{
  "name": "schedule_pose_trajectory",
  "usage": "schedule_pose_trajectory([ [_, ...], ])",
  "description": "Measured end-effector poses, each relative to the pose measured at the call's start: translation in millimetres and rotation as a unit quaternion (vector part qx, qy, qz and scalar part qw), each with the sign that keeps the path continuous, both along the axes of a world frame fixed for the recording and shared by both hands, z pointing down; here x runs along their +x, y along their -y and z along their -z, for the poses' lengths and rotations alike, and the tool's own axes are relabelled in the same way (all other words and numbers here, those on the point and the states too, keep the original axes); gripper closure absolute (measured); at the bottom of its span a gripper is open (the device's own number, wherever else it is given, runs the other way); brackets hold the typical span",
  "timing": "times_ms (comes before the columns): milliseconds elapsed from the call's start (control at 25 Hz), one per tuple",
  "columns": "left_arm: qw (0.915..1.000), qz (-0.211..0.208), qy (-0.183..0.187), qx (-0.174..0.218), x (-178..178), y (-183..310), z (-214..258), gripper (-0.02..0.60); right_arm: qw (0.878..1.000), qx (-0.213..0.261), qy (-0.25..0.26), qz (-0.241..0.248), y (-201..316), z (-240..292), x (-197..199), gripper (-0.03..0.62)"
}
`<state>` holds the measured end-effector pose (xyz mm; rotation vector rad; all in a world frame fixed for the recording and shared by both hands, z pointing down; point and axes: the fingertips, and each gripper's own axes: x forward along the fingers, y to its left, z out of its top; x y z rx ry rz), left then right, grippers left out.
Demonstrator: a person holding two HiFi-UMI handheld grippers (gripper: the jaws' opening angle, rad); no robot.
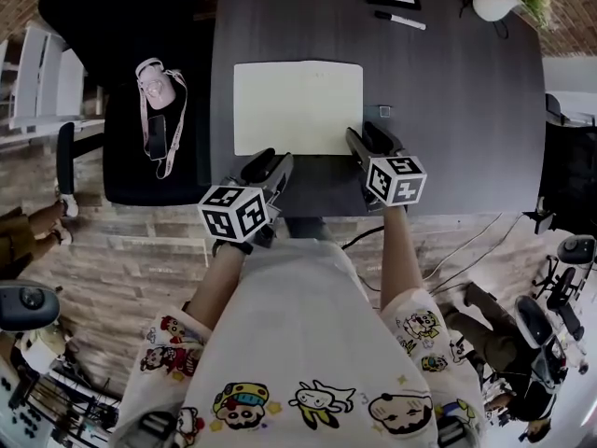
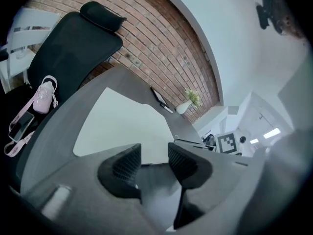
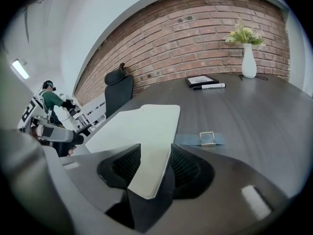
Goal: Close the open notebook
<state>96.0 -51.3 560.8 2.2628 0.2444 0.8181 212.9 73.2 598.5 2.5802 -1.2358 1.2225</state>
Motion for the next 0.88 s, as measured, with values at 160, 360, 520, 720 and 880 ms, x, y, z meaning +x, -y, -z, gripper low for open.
schedule_pose_trajectory([
  [160, 0.9992, 0.015, 0.015, -0.033, -2, -7, -7, 0.416, 1.0, -0.018, 0.009, 0.007, -3, -7, 3, 0.402],
  [360, 0.9967, 0.033, 0.028, -0.069, -5, -10, -15, 0.413, 0.999, -0.036, 0.035, 0.017, -2, -14, 2, 0.401],
  [520, 0.9947, 0.039, 0.038, -0.087, -9, -10, -21, 0.399, 0.998, -0.037, 0.049, 0.014, -1, -15, 2, 0.39],
  [720, 0.9851, 0.065, 0.057, -0.149, -10, -16, -26, 0.374, 0.998, -0.034, 0.055, 0.014, -2, -13, 4, 0.391],
  [880, 0.9728, 0.089, 0.063, -0.205, -7, -21, -27, 0.333, 0.998, -0.033, 0.058, 0.016, -4, -12, 5, 0.393],
])
